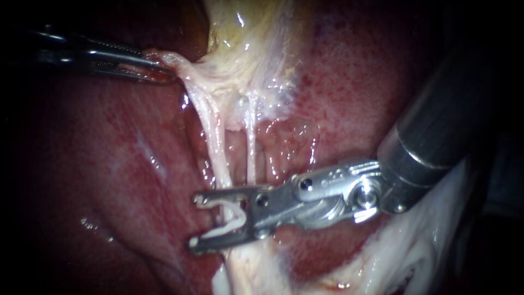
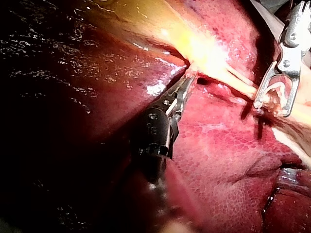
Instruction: Clipping first clip left tube
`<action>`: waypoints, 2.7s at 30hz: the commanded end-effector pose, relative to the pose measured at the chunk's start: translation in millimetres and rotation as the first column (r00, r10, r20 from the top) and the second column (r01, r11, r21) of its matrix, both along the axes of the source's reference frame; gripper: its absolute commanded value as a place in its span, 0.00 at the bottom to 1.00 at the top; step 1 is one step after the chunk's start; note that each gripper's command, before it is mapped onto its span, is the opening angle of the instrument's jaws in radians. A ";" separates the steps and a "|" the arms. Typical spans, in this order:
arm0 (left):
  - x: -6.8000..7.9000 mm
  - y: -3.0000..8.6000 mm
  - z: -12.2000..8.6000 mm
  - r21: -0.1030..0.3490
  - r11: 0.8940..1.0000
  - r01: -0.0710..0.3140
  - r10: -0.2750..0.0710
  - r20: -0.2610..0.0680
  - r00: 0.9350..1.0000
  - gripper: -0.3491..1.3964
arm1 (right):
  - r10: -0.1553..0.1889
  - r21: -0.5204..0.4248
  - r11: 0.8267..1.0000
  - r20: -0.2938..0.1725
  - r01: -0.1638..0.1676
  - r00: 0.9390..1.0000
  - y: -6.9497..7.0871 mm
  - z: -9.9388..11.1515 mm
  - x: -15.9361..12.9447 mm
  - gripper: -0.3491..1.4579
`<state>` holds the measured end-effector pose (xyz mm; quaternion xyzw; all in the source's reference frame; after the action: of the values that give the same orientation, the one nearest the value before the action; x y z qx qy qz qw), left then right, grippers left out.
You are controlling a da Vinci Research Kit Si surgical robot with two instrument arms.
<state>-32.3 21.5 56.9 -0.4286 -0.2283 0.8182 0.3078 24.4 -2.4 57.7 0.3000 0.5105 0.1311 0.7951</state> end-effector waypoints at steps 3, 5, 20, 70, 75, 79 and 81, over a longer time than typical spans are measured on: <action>0.1 0.0 -0.1 0.000 1.000 -0.001 0.001 0.001 1.000 0.00 | 0.002 0.006 1.000 -0.002 -0.002 1.000 0.0 -0.3 -0.2 0.42; 0.3 0.1 -0.1 0.001 1.000 -0.001 0.001 0.001 1.000 0.00 | 0.006 0.013 1.000 -0.009 -0.006 1.000 -0.1 -0.7 -0.6 0.43; 1.8 0.6 -0.9 0.000 1.000 0.004 -0.004 -0.003 1.000 0.00 | 0.046 0.091 0.995 -0.072 -0.040 0.996 1.2 -0.4 -6.3 0.46; 1.3 0.7 -1.4 -0.003 1.000 0.006 -0.006 -0.002 1.000 0.00 | 0.049 0.285 0.958 -0.183 0.005 0.982 -1.1 4.4 0.9 0.47; 1.4 0.6 -1.4 -0.003 1.000 0.006 -0.006 -0.001 1.000 0.00 | 0.046 0.294 0.956 -0.194 0.014 0.980 -1.3 1.8 1.1 0.46; 1.4 0.7 -1.4 -0.003 1.000 0.006 -0.006 -0.001 1.000 0.00 | 0.040 0.299 0.954 -0.199 0.022 0.979 -1.4 0.3 1.3 0.46; 1.4 0.7 -1.3 -0.003 1.000 0.006 -0.006 -0.001 1.000 0.00 | 0.037 0.301 0.953 -0.202 0.025 0.979 -1.3 -0.2 1.4 0.45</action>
<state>-30.8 22.3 55.6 -0.4291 -0.2248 0.8181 0.3100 25.8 -3.7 57.3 0.4282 0.5648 0.1785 0.6824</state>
